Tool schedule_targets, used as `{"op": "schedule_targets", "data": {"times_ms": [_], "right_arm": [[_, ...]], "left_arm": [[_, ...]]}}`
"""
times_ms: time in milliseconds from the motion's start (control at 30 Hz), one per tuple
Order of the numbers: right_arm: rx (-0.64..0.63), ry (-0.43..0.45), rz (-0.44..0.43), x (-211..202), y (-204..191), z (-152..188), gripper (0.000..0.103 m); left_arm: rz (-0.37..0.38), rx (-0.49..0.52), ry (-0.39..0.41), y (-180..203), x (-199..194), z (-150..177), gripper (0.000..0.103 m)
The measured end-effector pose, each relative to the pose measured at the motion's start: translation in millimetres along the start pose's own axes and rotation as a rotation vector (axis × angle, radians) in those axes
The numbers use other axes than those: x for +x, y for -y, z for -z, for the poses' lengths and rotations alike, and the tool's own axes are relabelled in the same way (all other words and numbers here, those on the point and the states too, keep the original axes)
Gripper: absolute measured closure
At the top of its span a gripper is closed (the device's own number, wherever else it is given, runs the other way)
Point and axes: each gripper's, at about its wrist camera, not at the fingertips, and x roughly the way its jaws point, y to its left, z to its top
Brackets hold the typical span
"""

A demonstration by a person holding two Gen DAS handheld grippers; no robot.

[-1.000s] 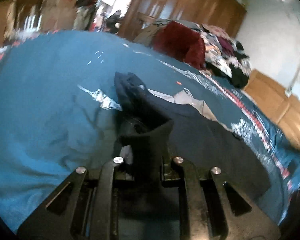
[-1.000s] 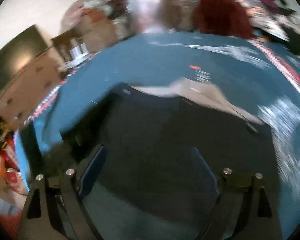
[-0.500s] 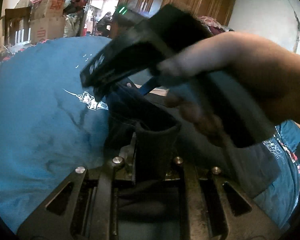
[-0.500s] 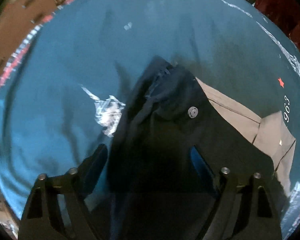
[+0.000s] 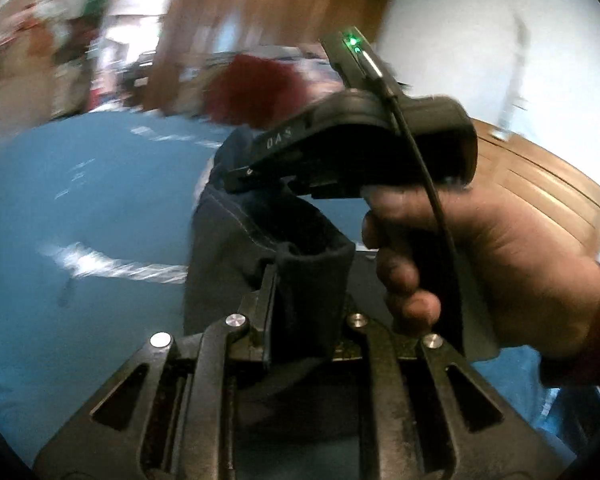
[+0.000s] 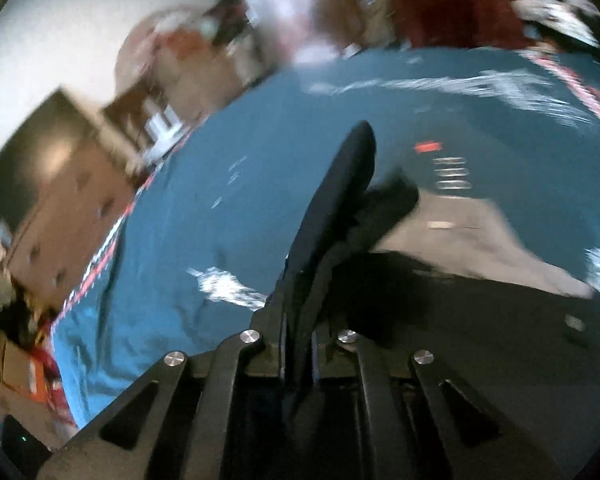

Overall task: Fold large clothes
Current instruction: 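Grasp the folded shirt edge with the left gripper while the right gripper pinches the shirt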

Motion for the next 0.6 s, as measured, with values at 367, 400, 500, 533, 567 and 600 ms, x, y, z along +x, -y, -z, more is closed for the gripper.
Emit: {"op": "schedule_targets", "data": {"times_ms": [367, 400, 500, 533, 567, 600], "right_arm": [[0.224, -0.018, -0.007, -61.0, 188.3, 68.2, 0.094], [0.242, -0.025, -0.02, -59.6, 204.1, 69.0, 0.094], [0.311, -0.037, -0.075, -62.4, 245.9, 71.4, 0.094], [0.331, -0.041, -0.09, -60.7, 252.9, 71.3, 0.095], [0.357, -0.047, -0.106, -61.1, 264.2, 72.2, 0.095], [0.376, -0.052, -0.113, -63.5, 275.7, 74.3, 0.094]], "left_arm": [[0.198, 0.14, -0.259, 119.2, 109.2, 17.4, 0.086], [0.205, 0.136, -0.274, 125.9, 117.7, 18.4, 0.086], [0.222, 0.118, -0.3, 142.0, 140.7, 13.9, 0.084], [0.228, 0.113, -0.305, 145.2, 144.4, 14.1, 0.083], [0.233, 0.109, -0.311, 149.1, 147.4, 16.5, 0.082], [0.239, 0.105, -0.323, 154.2, 154.5, 16.3, 0.081]]}}
